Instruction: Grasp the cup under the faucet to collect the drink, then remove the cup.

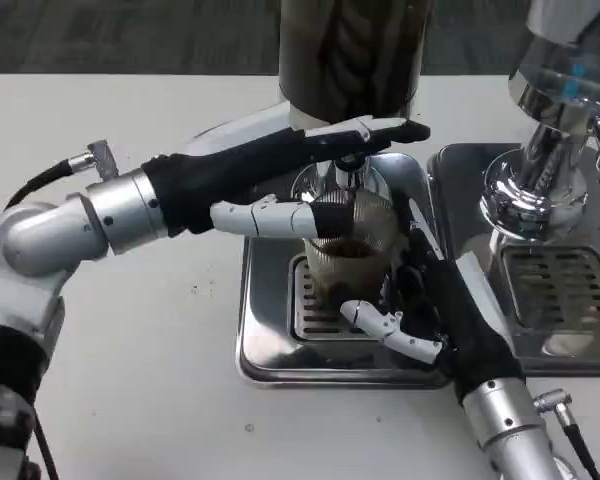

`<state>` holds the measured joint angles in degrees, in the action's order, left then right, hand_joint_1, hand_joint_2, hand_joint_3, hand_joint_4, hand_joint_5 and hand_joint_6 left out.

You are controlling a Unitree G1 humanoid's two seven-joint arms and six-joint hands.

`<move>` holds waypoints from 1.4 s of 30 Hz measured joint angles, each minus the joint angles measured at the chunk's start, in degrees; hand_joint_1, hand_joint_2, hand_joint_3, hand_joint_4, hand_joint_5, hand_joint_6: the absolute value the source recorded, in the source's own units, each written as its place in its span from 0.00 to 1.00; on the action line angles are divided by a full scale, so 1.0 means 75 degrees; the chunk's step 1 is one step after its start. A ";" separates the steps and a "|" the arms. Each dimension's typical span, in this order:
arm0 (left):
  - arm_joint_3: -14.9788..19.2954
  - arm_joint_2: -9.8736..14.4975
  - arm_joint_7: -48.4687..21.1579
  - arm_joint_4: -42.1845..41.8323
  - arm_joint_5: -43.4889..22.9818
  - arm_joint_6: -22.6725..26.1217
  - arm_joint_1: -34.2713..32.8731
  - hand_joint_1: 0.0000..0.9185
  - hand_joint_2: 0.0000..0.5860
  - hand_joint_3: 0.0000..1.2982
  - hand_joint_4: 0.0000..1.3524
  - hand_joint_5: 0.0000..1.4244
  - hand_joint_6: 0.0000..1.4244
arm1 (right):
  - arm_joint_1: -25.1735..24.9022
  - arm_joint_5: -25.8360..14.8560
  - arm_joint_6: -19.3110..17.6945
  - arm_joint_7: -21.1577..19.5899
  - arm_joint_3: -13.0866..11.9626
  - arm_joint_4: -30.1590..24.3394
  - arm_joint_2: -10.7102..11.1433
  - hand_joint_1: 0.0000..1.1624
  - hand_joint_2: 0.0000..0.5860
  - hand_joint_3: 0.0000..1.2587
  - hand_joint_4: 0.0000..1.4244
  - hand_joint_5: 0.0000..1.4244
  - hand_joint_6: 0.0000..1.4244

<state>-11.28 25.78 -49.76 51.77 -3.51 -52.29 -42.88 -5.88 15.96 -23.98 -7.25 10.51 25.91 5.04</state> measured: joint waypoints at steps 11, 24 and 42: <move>-0.0042 0.0029 0.0039 -0.0045 0.0000 0.0001 0.0014 0.00 0.14 0.09 0.00 0.00 0.00 | -0.0288 -0.0002 -0.0038 0.0009 -0.0006 0.0390 -0.0022 0.57 0.37 0.00 0.00 0.00 0.06; 0.0002 0.0021 0.0046 -0.0072 -0.0108 0.0028 0.0078 0.00 0.14 0.09 0.00 0.00 0.00 | -0.0418 -0.0022 -0.0089 0.0017 -0.0041 0.0507 -0.0031 0.57 0.37 0.00 0.00 0.00 0.06; 0.1218 -0.0431 -0.1653 -0.0226 -0.1938 0.2127 0.0221 0.00 0.12 0.10 0.03 0.02 0.01 | -0.0667 -0.0065 -0.0302 0.0021 -0.0098 0.0920 -0.0077 0.56 0.37 0.00 0.00 0.00 0.06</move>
<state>-2.15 22.55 -62.16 50.08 -18.04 -36.34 -41.23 -10.88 15.47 -26.25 -7.09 9.78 32.81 4.46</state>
